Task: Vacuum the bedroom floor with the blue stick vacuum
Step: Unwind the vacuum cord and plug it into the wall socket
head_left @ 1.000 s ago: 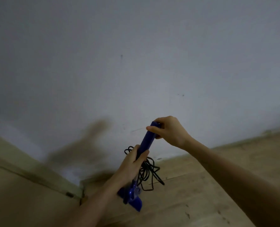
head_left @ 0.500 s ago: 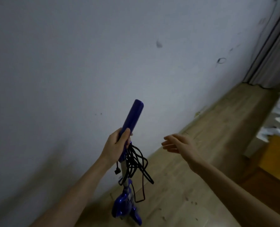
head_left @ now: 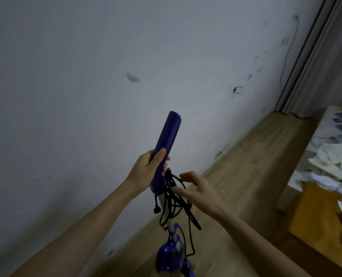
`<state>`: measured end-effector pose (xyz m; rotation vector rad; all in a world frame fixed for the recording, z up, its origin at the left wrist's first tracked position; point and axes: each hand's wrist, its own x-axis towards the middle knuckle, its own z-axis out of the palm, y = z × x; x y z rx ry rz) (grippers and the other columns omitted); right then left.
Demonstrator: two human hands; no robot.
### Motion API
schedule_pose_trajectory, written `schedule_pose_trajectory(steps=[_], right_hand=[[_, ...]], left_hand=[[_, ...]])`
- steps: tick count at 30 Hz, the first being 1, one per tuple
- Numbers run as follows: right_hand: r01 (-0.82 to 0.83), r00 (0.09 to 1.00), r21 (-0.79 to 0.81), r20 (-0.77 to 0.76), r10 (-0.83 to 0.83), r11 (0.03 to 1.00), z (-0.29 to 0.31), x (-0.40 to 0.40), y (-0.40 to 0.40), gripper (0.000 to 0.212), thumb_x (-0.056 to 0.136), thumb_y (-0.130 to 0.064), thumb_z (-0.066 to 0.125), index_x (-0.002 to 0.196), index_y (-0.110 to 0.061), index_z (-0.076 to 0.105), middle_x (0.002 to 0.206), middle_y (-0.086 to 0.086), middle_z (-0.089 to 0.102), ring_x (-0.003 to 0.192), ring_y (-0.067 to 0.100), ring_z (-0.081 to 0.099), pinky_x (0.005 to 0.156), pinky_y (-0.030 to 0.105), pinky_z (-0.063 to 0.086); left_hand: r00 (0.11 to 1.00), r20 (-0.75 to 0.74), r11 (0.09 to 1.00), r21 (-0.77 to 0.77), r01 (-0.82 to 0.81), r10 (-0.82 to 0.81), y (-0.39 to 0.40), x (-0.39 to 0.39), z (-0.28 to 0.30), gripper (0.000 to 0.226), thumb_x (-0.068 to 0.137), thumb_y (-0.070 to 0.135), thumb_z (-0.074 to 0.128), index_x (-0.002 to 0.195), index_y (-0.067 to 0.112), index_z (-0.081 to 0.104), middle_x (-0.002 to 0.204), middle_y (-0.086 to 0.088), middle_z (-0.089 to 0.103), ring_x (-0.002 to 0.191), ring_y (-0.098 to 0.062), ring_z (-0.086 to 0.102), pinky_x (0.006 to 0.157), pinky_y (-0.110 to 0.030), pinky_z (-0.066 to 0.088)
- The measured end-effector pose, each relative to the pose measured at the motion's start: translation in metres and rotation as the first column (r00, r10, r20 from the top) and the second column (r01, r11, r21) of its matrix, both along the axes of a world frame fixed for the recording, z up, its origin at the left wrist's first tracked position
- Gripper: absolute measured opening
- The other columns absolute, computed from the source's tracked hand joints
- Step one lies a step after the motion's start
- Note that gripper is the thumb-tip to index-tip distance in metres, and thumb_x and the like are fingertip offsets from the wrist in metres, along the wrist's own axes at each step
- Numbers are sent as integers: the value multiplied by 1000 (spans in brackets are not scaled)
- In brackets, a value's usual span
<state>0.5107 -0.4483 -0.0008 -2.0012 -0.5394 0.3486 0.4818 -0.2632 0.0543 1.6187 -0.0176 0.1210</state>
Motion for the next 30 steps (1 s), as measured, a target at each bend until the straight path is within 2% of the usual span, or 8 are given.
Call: schedule_pose_trajectory(steps=[2,6,8,11,14,19,25,30], right_hand=[[-2,1000,-15,-18,2,1000,-3,20,-7,49,82,-46,71,122,-24,54,113,-13,59,103,-1,57,82,15,48],[183,983,-16,-17,-184,983,-15,69,-11,31,84,-33,73,107,-18,60,91,0,67,79,10,65,70,27,56],[250,966,35,-79,-247,968,-18,106,-22,20,89,-25,67,104,-12,63,83,2,67,68,6,65,62,23,54],[382,915,82,-174,-365,920,-12,155,-44,18,95,-17,59,107,-5,65,87,13,70,69,12,65,62,22,53],[508,856,140,-198,-478,850,-4,193,-57,14,98,-19,55,104,-13,66,69,-1,65,58,6,58,56,18,45],[639,769,251,-176,-615,727,3,259,-83,13,100,-19,53,101,-21,66,56,-8,58,54,9,50,57,28,42],[602,798,339,-205,-567,723,-3,352,-142,17,100,-19,51,90,-21,63,55,-8,58,50,3,50,51,17,40],[439,894,285,-229,-385,852,-14,460,-217,17,101,-21,50,97,-14,65,64,-5,55,56,10,49,56,24,42]], left_hand=[[999,-3,999,-16,48,-48,-15,34,-1,43,89,42,45,102,3,58,68,-3,57,61,-12,54,64,-20,50],[987,3,987,-4,158,-158,-47,113,-4,45,88,44,45,102,2,58,68,-4,57,60,-12,54,65,-20,50],[977,4,977,-9,213,-213,-62,159,-9,46,88,45,45,102,3,58,68,-3,57,60,-12,54,64,-20,50],[945,-16,945,-32,326,-327,-82,226,-13,46,87,46,46,99,4,58,69,-4,56,61,-13,54,64,-21,50],[901,-45,902,-32,430,-431,-104,285,-13,47,87,47,47,101,3,58,74,-6,59,66,-15,58,67,-23,52],[880,-26,876,86,475,-475,-150,368,-8,42,90,50,46,100,12,60,88,-7,63,75,-15,62,72,-28,53],[902,62,894,179,411,-427,-206,460,-25,24,84,56,46,99,39,53,136,4,35,111,-17,57,95,-36,51],[956,60,951,141,275,-286,-254,535,-30,13,95,42,46,107,47,44,146,1,34,100,-6,61,68,-11,51]])
